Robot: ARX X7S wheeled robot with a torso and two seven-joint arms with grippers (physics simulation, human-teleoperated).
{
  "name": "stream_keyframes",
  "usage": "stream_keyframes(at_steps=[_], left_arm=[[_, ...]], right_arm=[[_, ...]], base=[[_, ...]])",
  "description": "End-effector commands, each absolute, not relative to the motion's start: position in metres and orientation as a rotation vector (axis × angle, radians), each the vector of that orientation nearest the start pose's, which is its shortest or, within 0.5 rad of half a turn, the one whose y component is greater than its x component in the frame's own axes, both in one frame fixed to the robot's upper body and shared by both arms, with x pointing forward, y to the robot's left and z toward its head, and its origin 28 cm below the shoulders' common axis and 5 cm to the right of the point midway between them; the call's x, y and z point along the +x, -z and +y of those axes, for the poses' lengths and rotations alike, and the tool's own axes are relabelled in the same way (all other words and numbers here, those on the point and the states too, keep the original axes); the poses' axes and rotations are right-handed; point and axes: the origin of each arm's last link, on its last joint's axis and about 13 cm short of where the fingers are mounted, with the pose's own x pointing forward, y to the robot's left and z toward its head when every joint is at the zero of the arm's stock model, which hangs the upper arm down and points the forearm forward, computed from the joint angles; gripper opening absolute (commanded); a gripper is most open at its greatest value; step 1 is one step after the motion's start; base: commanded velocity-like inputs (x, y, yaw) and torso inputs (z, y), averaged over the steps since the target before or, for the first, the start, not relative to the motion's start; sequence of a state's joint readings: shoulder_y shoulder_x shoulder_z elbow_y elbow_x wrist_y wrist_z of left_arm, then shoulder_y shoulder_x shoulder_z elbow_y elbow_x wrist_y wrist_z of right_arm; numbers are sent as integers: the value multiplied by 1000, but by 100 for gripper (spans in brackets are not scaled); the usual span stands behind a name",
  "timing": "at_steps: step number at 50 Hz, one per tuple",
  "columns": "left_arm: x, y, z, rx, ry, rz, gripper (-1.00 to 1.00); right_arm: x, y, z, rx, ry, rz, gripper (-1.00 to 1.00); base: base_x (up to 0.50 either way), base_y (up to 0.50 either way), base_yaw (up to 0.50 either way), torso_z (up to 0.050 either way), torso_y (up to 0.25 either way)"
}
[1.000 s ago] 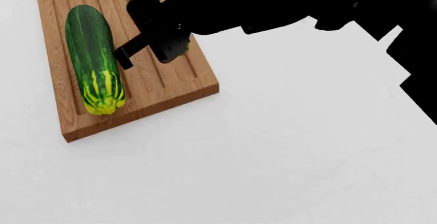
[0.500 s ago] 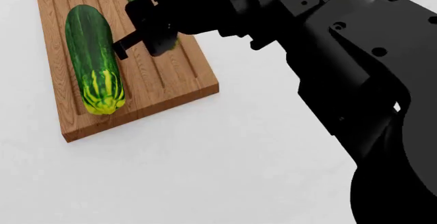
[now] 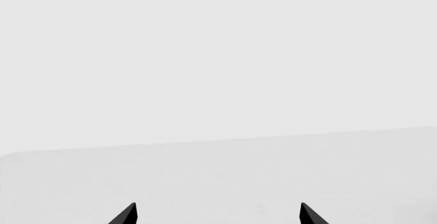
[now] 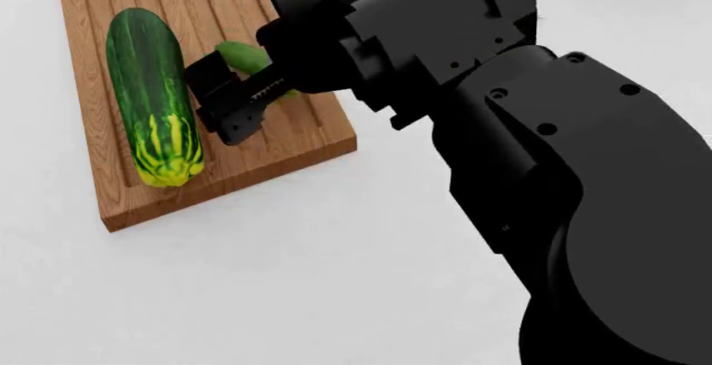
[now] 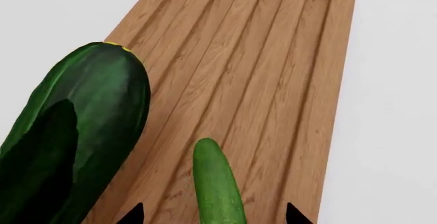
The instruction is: Clear the non-vegetable object off the cutting board and place the vegetables onto it.
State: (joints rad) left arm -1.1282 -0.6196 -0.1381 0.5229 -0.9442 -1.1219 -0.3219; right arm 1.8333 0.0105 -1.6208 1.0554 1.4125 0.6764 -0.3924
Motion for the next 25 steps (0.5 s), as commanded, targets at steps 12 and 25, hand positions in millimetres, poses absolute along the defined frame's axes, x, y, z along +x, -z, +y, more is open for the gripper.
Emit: stream_keyframes(at_steps=[12,25], left_arm=[[235,-355,295,44,56,-492,100],[234,-360,293,40,73,-502,100]], right_arm=[[393,-356,-49,-372,-699,404,100],[359,-394,-60,-385,-700,284,100]], base=[[0,0,0,0,0],[0,0,0,0,0]])
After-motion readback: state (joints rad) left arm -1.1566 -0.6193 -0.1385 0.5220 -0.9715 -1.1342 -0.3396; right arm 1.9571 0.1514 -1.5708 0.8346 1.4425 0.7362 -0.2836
